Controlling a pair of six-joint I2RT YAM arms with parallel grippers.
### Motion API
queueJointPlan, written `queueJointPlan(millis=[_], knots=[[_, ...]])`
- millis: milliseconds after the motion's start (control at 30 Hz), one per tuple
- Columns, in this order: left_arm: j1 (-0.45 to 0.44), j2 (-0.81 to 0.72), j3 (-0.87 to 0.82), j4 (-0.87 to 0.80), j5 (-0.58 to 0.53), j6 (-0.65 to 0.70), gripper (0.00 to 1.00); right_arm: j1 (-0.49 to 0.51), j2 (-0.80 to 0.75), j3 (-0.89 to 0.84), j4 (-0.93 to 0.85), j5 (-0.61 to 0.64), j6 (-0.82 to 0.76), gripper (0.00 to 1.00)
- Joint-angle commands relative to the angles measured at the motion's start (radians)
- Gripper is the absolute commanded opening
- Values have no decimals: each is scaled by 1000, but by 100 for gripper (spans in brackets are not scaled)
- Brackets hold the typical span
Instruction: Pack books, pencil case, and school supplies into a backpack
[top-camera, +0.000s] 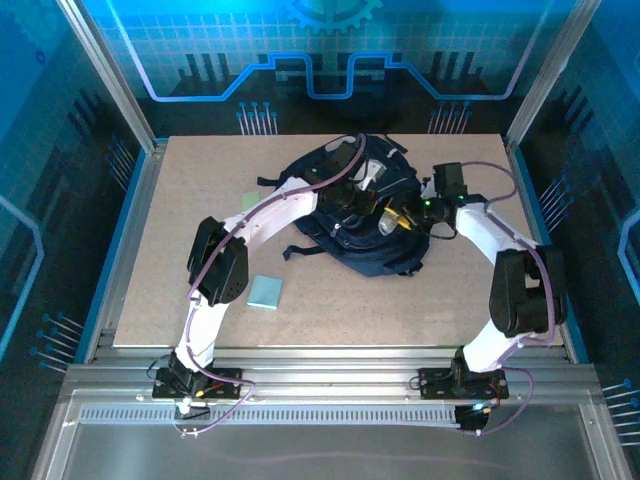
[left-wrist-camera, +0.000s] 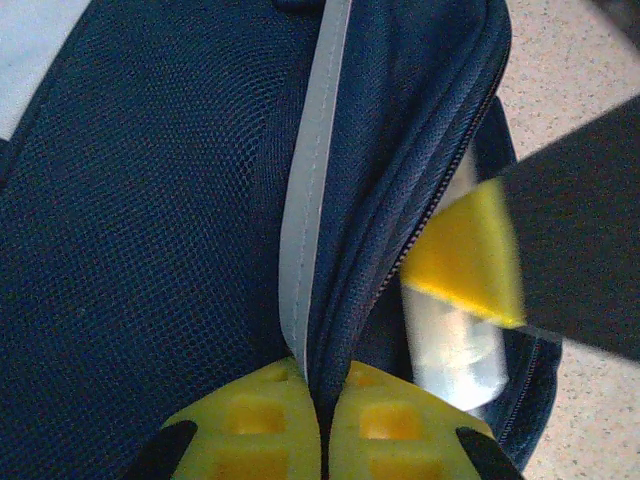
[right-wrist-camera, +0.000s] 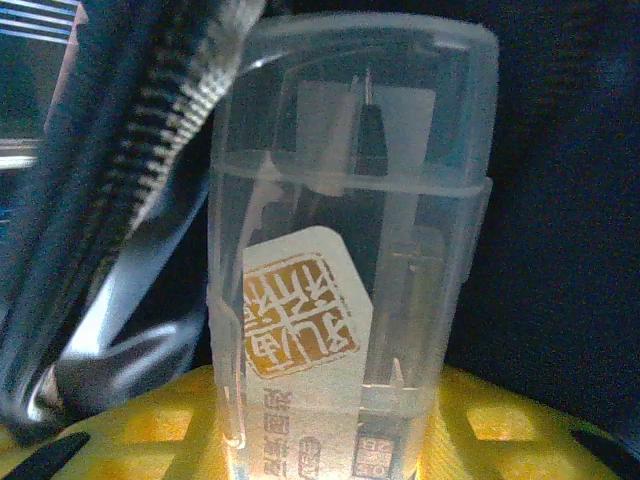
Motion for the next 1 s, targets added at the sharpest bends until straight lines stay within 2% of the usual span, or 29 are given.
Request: queueJointPlan(millis=[0,67,100,200,267,433,500,633,733,967], knots=[[3,-93,44,56,73,-27,0,37,52,48,134,-76,105,47],[6,-99,29,65,70,-30,0,50,64,68,139,-75,114,65],[6,-103,20,72,75,-37,0,55,64,74,143,-72,114,71],[13,-112,0,88,84,-48,0,62,42,71,147,-41,113,76],[18,-115,-6,93,91,-53,0,62,32,59,149,-16,111,72],[26,-129,-22,113,117,-70,0,87,99,56,238,-20,162,42],[27,-130,-24,115,127,-73,0,117,144,80,271,-8,172,37],[36,-134,-30,110,122,-75,0,137,194,124,310,-8,191,35],[55,-144,-65,133,109,-105,0,127,166,119,291,-2,168,35],[96,-156,-136,149,27,-142,0,107,-20,85,1,68,-51,47]])
